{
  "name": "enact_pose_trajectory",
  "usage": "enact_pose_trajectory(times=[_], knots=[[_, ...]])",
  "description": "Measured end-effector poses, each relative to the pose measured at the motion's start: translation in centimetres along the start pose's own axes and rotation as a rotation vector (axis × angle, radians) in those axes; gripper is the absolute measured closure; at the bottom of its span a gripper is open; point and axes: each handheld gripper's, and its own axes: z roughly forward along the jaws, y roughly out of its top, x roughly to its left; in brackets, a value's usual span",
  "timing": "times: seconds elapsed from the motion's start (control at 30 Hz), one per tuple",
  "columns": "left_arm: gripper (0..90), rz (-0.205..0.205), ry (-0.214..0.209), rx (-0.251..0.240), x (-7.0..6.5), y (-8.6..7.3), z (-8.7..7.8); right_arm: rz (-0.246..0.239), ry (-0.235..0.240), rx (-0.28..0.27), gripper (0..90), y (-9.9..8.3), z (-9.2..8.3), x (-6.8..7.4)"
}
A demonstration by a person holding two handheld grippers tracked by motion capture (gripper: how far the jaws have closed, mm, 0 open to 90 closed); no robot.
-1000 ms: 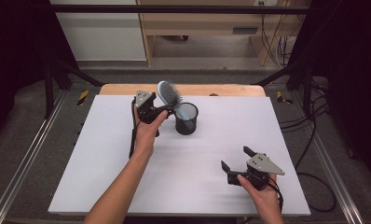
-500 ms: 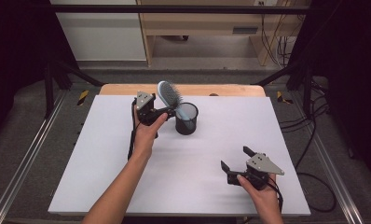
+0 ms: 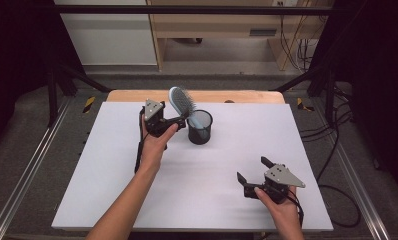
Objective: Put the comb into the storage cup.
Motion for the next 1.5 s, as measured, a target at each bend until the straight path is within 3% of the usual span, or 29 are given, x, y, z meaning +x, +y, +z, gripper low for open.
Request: enact_pose_trajectory(times=[0.27, 1.1, 1.3, 1.5], knots=[[2.0, 0.009, 0.005, 0.001, 0.1, 0.2, -0.5, 0.002, -0.003, 0.0, 3.5, 0.0, 0.0, -0.1], [1.8, 0.122, 0.002, 0.037, -0.7, 0.0, -2.6, -0.001, 0.004, 0.001, 2.7, 0.0, 0.1, -0.1], [1.8, 0.115, -0.007, 0.033, -0.5, -0.2, -3.6, 0.002, 0.004, -0.002, 2.7, 0.0, 0.0, -0.2], [1.7, 0.142, -0.003, 0.03, -0.2, -0.2, -5.1, 0.006, 0.006, -0.001, 2.7, 0.0, 0.0, -0.2]])
